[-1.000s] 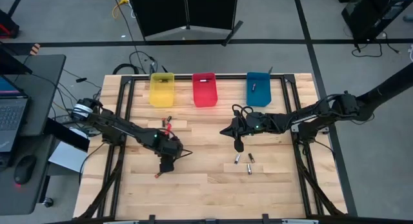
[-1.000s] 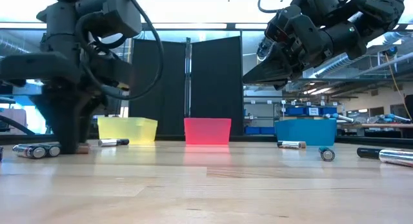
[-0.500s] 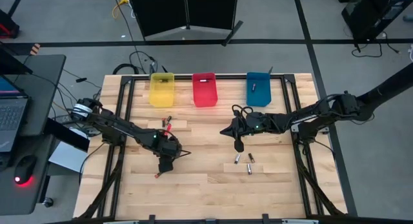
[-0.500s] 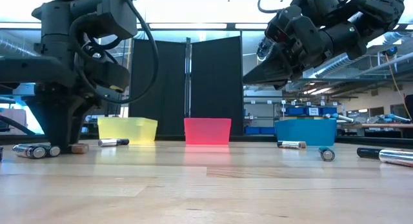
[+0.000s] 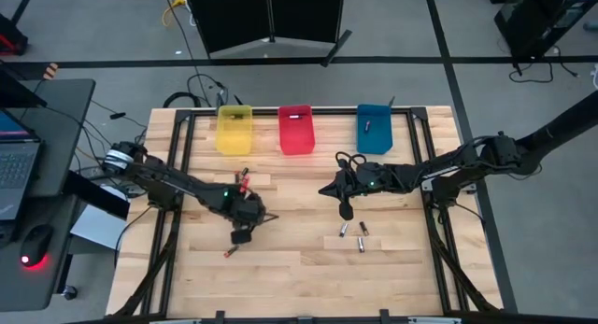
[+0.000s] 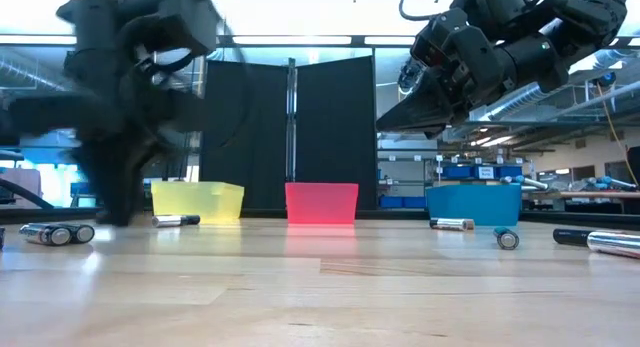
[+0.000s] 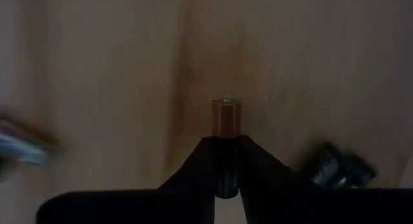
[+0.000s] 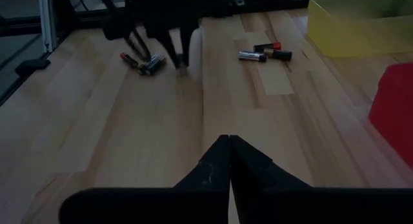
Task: Sort batteries
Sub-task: Put the brown battery into the yellow bin
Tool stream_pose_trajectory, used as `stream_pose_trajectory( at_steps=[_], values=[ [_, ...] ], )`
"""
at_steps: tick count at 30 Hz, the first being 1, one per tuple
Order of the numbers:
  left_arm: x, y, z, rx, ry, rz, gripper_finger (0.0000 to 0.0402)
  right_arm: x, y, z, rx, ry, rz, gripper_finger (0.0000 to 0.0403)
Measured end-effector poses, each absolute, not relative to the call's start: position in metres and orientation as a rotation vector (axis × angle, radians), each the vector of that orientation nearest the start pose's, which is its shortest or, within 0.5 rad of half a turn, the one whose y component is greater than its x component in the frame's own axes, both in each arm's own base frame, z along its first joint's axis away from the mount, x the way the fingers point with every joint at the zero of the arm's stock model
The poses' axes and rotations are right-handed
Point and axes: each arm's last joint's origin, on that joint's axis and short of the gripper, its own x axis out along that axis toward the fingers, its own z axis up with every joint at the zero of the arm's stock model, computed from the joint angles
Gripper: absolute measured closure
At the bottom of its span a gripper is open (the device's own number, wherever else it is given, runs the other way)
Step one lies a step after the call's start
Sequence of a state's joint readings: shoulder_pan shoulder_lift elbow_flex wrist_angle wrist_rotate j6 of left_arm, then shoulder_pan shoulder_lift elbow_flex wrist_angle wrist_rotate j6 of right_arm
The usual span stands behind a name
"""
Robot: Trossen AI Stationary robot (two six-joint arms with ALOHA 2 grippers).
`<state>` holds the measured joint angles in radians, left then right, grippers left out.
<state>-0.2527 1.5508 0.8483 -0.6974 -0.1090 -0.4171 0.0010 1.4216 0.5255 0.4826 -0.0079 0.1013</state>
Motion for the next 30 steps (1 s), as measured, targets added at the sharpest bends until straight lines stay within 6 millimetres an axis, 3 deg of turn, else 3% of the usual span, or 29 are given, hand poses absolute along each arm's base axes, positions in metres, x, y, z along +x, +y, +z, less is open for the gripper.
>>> stream_pose_trajectory(
  at_steps=[7, 11, 16, 23, 30],
  values=[
    [0.266, -0.026, 0.198, -0.076, 1.336, 0.263, 0.0358, 0.269, 0.000, 0.171, 0.095, 0.419, -0.037, 0.0387],
    [0.263, 0.012, 0.217, -0.114, 1.298, 0.332, 0.0358, 0.268, 0.002, 0.170, 0.094, 0.437, -0.031, 0.0386],
    [0.245, 0.073, 0.236, -0.157, 1.232, 0.489, 0.0358, 0.268, 0.004, 0.169, 0.082, 0.445, -0.058, 0.0393],
    [0.214, 0.158, 0.235, -0.266, 1.184, 0.729, 0.0358, 0.268, 0.005, 0.169, 0.085, 0.444, -0.059, 0.0387],
    [0.193, 0.214, 0.207, -0.393, 1.188, 0.778, 0.0358, 0.268, 0.005, 0.169, 0.094, 0.443, -0.061, 0.0392]
  ],
)
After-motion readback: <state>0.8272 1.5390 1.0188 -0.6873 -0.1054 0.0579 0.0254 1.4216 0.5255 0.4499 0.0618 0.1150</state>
